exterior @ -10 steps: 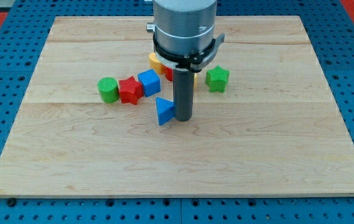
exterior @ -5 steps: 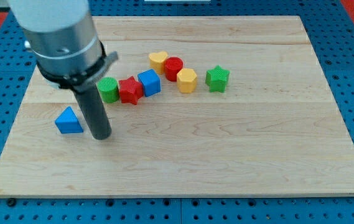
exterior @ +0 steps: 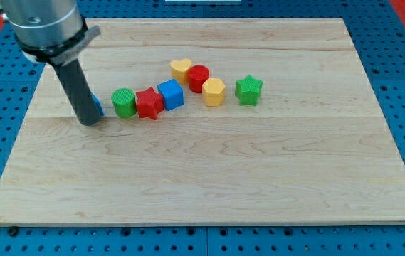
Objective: Push the blue triangle above the green circle
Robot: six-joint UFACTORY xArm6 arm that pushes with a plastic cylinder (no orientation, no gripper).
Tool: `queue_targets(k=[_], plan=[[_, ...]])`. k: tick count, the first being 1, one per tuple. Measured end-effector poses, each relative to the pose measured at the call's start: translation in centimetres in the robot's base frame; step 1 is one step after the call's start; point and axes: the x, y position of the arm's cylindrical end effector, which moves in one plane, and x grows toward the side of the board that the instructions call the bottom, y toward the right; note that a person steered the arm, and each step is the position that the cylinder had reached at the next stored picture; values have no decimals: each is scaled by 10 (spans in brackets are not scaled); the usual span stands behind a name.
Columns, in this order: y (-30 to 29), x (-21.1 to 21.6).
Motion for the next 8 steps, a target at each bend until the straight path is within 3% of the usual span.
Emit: queue_targets(k=[3, 5, 8], plan=[[-69, -39], [28, -65], [49, -73]])
